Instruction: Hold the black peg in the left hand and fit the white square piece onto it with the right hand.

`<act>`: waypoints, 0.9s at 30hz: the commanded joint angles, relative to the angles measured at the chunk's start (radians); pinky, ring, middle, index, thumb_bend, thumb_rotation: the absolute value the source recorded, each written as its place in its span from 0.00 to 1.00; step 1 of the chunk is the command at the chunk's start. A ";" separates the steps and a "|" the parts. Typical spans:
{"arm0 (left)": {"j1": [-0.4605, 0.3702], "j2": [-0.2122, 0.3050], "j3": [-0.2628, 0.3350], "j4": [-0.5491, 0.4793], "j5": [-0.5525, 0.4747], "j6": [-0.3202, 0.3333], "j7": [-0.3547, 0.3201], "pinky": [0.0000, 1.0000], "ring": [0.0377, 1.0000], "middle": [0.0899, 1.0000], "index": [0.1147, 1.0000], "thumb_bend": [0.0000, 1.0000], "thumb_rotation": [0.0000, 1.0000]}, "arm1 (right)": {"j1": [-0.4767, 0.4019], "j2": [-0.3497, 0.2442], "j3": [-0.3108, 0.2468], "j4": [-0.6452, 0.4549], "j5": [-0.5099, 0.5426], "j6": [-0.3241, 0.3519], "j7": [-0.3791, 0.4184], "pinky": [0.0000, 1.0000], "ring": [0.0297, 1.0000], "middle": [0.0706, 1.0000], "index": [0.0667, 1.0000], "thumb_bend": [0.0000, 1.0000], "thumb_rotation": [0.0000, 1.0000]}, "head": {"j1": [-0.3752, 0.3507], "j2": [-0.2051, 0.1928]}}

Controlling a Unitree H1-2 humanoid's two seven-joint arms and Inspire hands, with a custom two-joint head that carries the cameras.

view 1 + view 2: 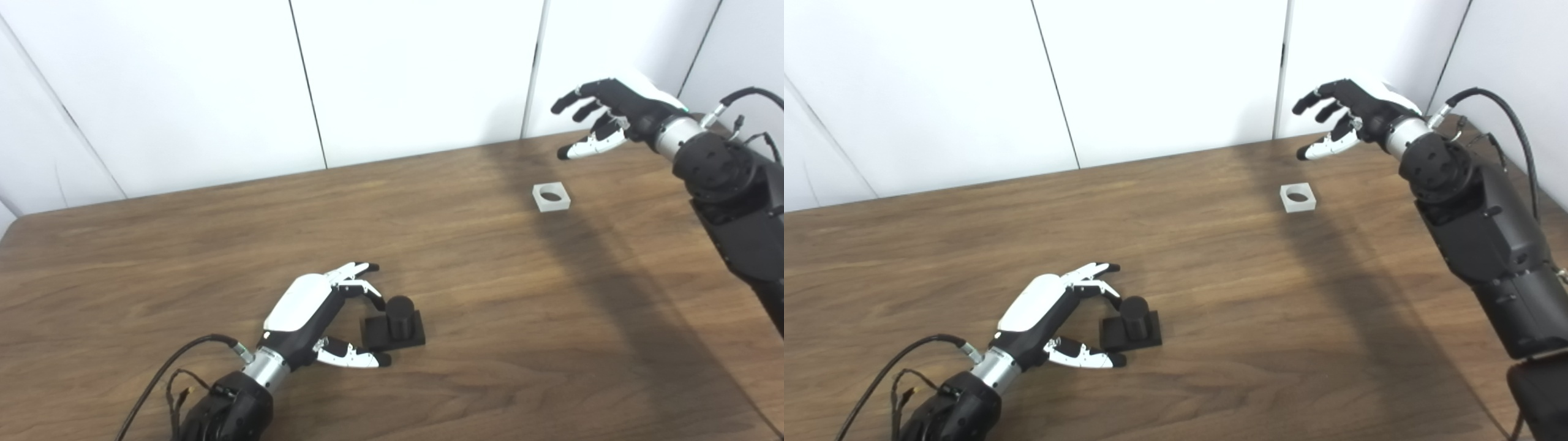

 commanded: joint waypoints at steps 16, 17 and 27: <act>-0.009 0.025 0.020 -0.012 0.021 0.017 -0.006 0.90 0.93 0.90 0.52 0.80 0.21 | -0.114 -0.090 0.126 0.102 -0.141 -0.115 0.127 0.66 0.82 0.86 0.73 0.71 0.27 | -0.008 -0.006; -0.009 0.026 0.020 -0.013 0.022 0.018 -0.007 0.90 0.93 0.91 0.52 0.80 0.22 | -0.115 -0.089 0.127 0.105 -0.145 -0.114 0.132 0.67 0.82 0.86 0.73 0.71 0.28 | -0.008 -0.007; -0.006 0.024 0.019 -0.013 0.023 0.012 -0.006 0.89 0.93 0.91 0.51 0.80 0.23 | -0.136 -0.082 0.139 0.148 -0.182 -0.111 0.168 0.71 0.86 0.90 0.79 0.76 0.34 | 0.000 -0.004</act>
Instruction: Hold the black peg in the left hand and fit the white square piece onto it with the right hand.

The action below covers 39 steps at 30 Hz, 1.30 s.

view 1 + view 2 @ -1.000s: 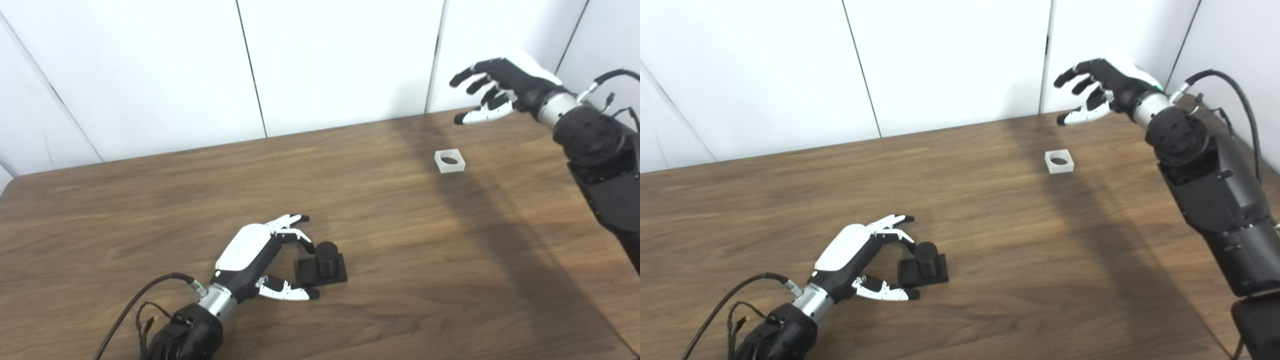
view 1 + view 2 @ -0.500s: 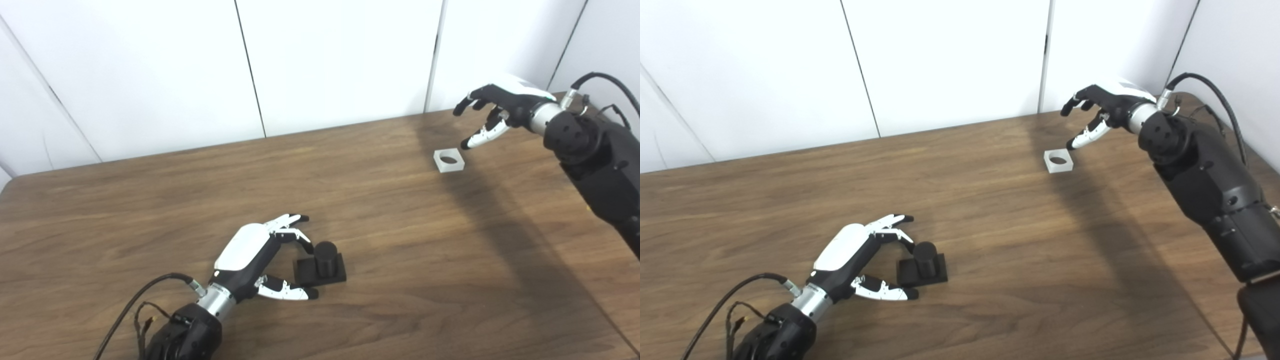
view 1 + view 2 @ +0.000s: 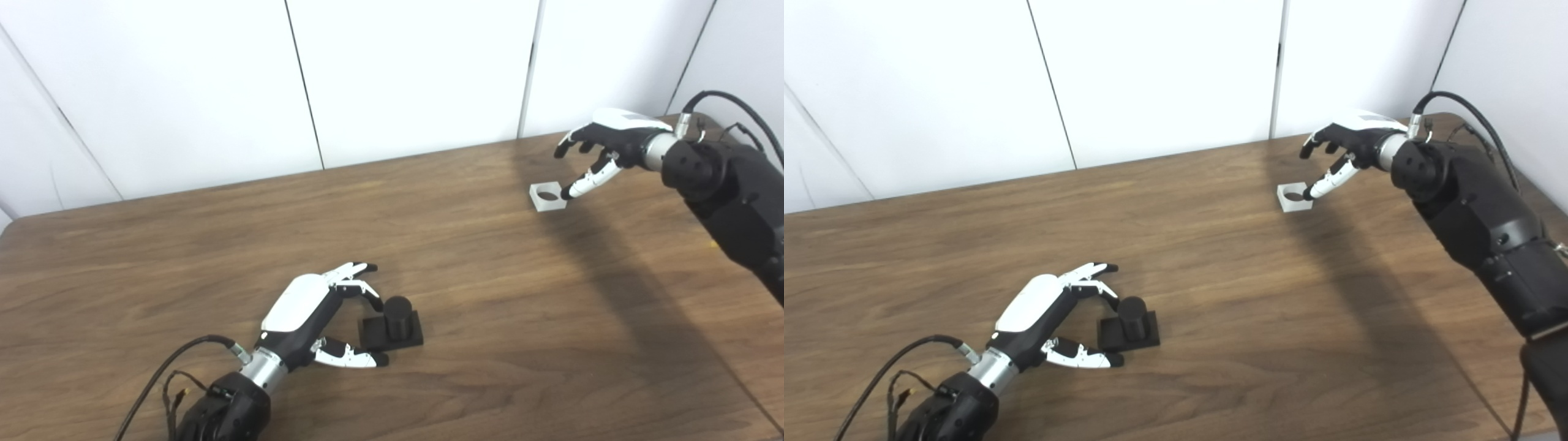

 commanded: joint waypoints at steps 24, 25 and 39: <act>0.003 0.021 0.014 -0.017 0.036 0.016 0.005 0.89 0.93 0.91 0.51 0.81 0.22 | -0.081 0.006 0.018 0.033 -0.068 0.052 0.055 1.00 1.00 1.00 0.90 1.00 0.40 | 0.013 0.009; 0.003 0.021 0.014 -0.017 0.037 0.018 0.004 0.89 0.93 0.91 0.51 0.81 0.22 | -0.080 0.009 0.020 0.035 -0.072 0.059 0.058 1.00 1.00 1.00 0.90 1.00 0.40 | 0.015 0.009; 0.010 0.022 0.018 -0.027 0.033 0.019 0.003 0.89 0.93 0.91 0.51 0.81 0.23 | -0.053 0.059 0.021 0.087 -0.078 0.038 0.003 1.00 1.00 1.00 0.87 0.98 0.37 | 0.021 0.012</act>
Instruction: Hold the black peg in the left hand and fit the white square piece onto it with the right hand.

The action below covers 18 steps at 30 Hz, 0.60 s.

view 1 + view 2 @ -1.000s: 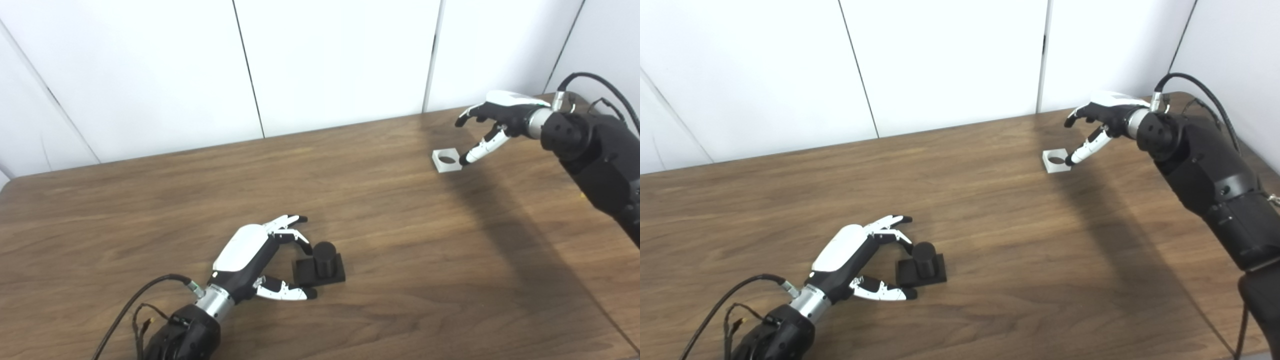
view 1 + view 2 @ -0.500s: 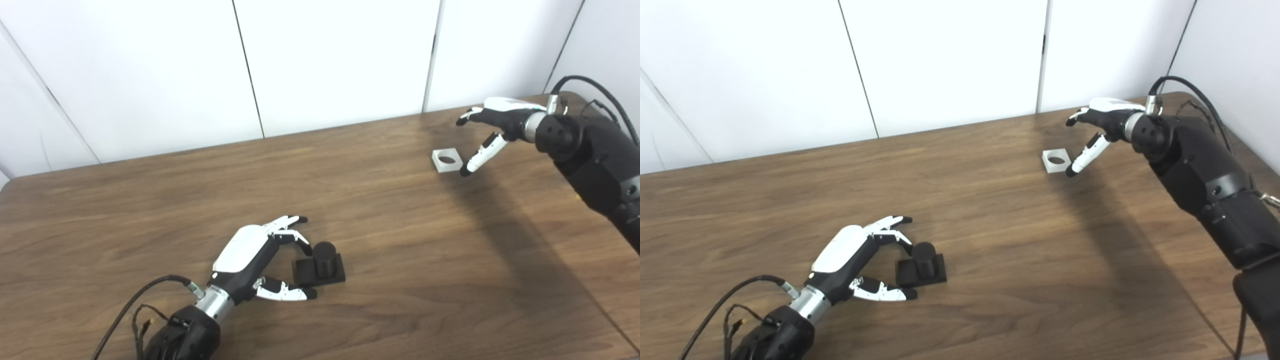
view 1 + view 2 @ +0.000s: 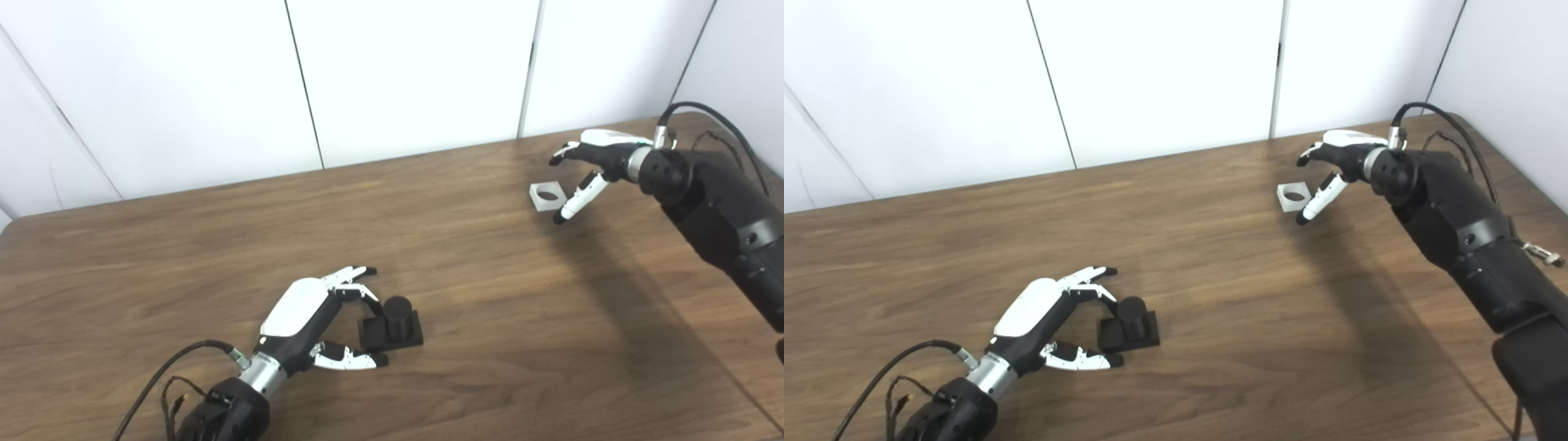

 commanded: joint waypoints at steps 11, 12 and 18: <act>-0.010 0.017 0.014 -0.013 0.032 0.024 0.002 0.89 0.92 0.91 0.51 0.81 0.22 | -0.010 0.024 -0.014 -0.011 -0.011 -0.003 -0.065 1.00 1.00 1.00 0.84 0.90 0.35 | 0.004 0.003; -0.010 0.018 0.014 -0.014 0.033 0.025 0.001 0.89 0.92 0.91 0.51 0.81 0.23 | -0.008 0.025 -0.015 -0.009 -0.010 -0.005 -0.070 1.00 1.00 1.00 0.84 0.89 0.34 | 0.007 0.006; -0.007 0.021 0.016 -0.022 0.030 0.029 0.000 0.89 0.92 0.90 0.51 0.81 0.23 | 0.005 0.033 -0.012 0.015 -0.007 -0.015 -0.099 1.00 1.00 0.99 0.81 0.86 0.33 | 0.014 0.011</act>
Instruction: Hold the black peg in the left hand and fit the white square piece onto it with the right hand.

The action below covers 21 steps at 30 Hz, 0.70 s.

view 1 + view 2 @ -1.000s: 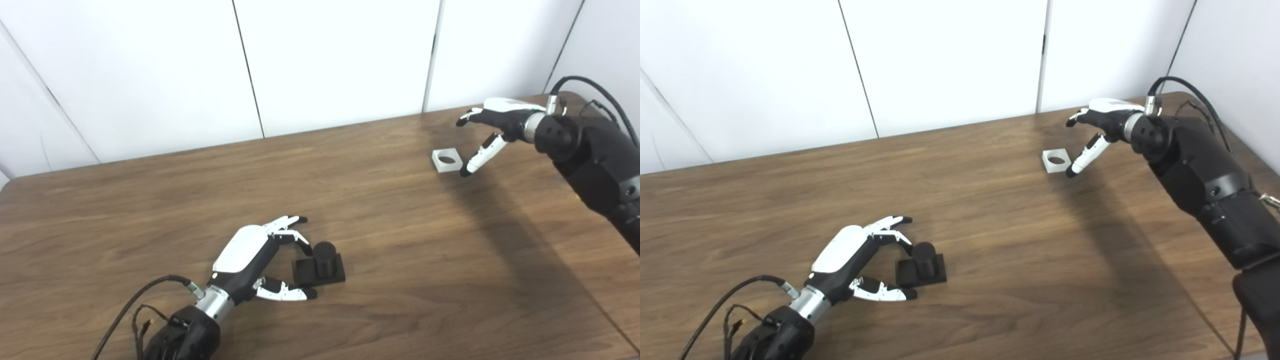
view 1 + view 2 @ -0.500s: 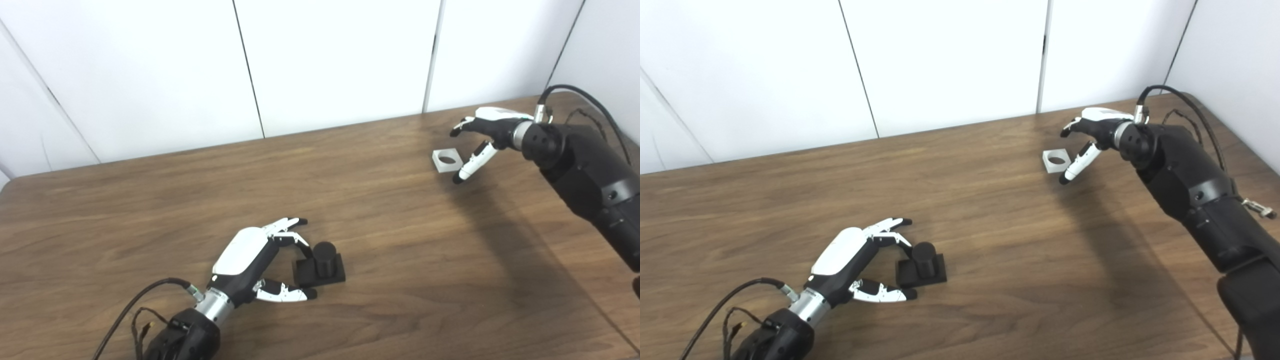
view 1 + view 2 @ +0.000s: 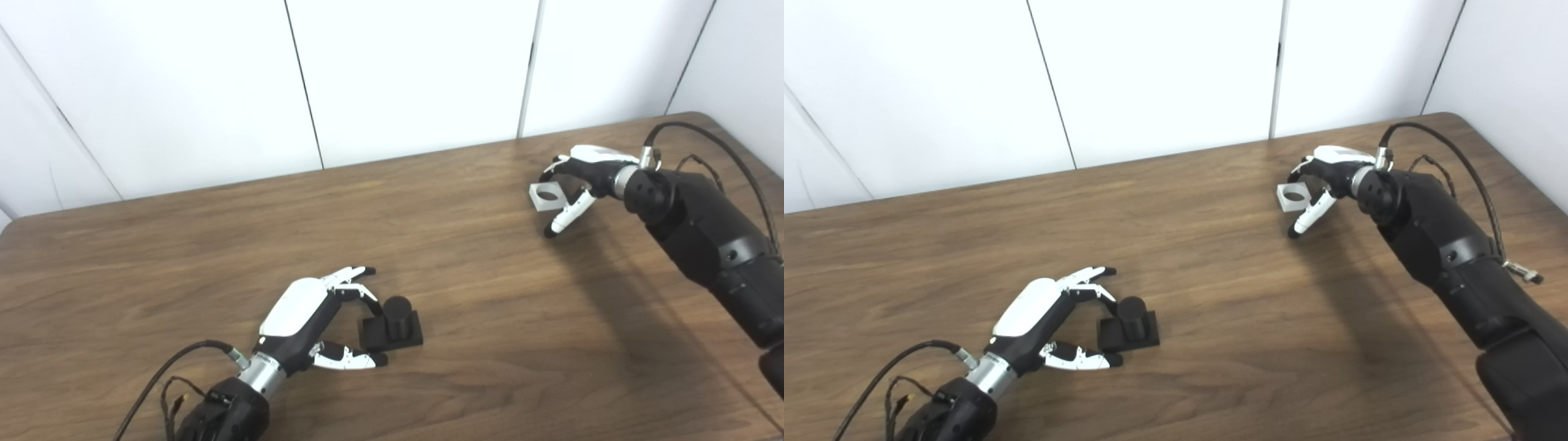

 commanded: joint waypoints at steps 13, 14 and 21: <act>-0.011 0.024 0.017 -0.031 0.025 0.043 -0.014 0.90 0.93 0.90 0.51 0.81 0.20 | -0.011 0.004 -0.017 0.036 -0.010 -0.062 -0.154 0.94 0.93 0.91 0.68 0.75 0.21 | -0.001 0.001; -0.010 0.026 0.018 -0.028 0.024 0.039 -0.011 0.90 0.93 0.91 0.51 0.81 0.21 | -0.012 0.001 -0.016 0.039 -0.012 -0.064 -0.157 0.94 0.93 0.91 0.67 0.73 0.20 | -0.003 0.000; -0.010 0.029 0.019 -0.028 0.025 0.035 -0.011 0.90 0.93 0.90 0.51 0.81 0.22 | -0.010 -0.008 -0.024 0.058 -0.012 -0.076 -0.189 0.93 0.91 0.88 0.64 0.71 0.15 | -0.005 0.001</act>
